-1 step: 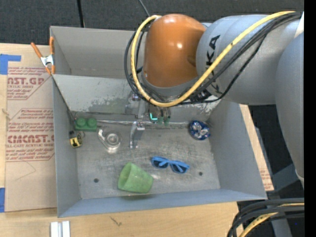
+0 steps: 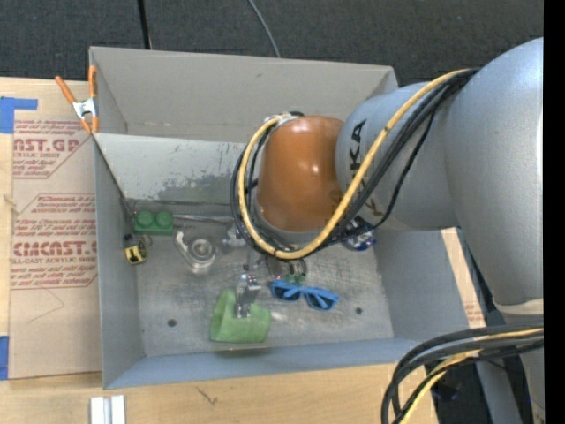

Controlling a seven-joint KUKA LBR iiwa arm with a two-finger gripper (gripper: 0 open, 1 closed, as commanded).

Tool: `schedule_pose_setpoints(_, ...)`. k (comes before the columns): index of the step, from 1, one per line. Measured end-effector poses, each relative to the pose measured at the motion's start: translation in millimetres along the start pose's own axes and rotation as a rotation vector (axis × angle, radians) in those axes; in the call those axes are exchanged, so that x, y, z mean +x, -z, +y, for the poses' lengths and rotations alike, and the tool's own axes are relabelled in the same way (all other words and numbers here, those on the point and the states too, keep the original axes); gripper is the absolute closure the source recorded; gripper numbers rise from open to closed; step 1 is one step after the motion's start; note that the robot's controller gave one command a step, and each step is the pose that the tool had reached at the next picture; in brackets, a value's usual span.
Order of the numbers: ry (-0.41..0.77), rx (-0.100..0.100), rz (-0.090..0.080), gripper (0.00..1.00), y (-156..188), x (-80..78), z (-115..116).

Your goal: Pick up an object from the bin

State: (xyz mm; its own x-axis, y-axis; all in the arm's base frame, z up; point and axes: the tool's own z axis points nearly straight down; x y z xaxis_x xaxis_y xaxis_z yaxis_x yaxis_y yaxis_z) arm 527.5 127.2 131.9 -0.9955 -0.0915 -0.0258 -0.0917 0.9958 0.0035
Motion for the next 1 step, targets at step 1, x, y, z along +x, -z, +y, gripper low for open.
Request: schedule_pose_setpoints(1,0.233,-0.002,0.022,0.0,-15.7,44.7,9.3)
